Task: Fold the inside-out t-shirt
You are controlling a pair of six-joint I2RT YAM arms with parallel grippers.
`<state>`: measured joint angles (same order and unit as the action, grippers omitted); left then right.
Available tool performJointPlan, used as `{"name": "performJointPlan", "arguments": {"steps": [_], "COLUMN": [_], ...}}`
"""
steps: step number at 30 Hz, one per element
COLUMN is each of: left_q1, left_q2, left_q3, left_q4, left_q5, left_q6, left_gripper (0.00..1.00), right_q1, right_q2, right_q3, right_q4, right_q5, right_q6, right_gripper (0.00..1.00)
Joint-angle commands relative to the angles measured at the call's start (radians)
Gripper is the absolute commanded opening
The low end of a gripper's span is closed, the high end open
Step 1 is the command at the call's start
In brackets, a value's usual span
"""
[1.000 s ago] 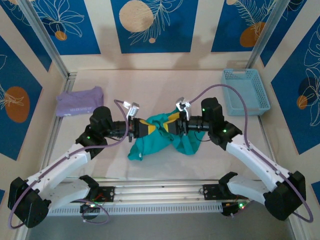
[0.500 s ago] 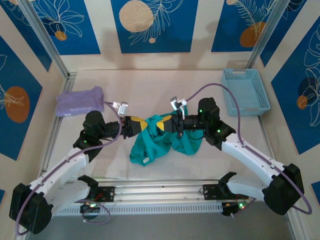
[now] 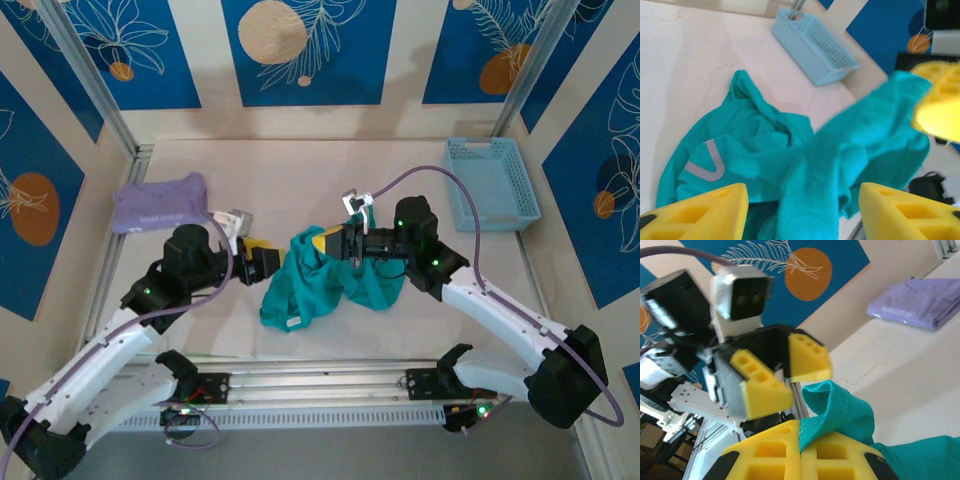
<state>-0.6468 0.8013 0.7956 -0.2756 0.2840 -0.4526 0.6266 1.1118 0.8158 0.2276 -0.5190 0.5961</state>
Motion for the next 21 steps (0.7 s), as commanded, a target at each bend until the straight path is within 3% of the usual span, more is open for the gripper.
{"name": "performJointPlan", "arguments": {"steps": [1, 5, 10, 15, 21], "left_q1": [-0.103, -0.19, -0.205, -0.2, -0.19], "left_q2": [-0.003, 0.056, 0.158, 0.23, 0.278], "left_q3": [0.06, 0.105, 0.135, 0.176, 0.186], "left_q4": [-0.153, -0.126, -0.055, -0.113, -0.123], "left_q5": [-0.182, -0.143, -0.05, -0.205, -0.234], "left_q6": [0.072, 0.096, 0.111, 0.139, 0.158], "left_gripper": [0.54, 0.42, 0.38, 0.38, 0.39], "right_q1": [0.005, 0.004, 0.002, -0.004, -0.013], "right_q2": [0.024, 0.039, 0.034, 0.013, -0.013], "right_q3": [0.027, 0.033, 0.033, 0.025, 0.011], "right_q4": [-0.033, -0.033, -0.039, -0.053, -0.061], "right_q5": [0.046, 0.046, 0.045, 0.049, 0.052], "right_q6": [0.023, 0.028, 0.025, 0.019, 0.016], "right_gripper": [0.0, 0.0, 0.0, 0.0, 0.0]}}
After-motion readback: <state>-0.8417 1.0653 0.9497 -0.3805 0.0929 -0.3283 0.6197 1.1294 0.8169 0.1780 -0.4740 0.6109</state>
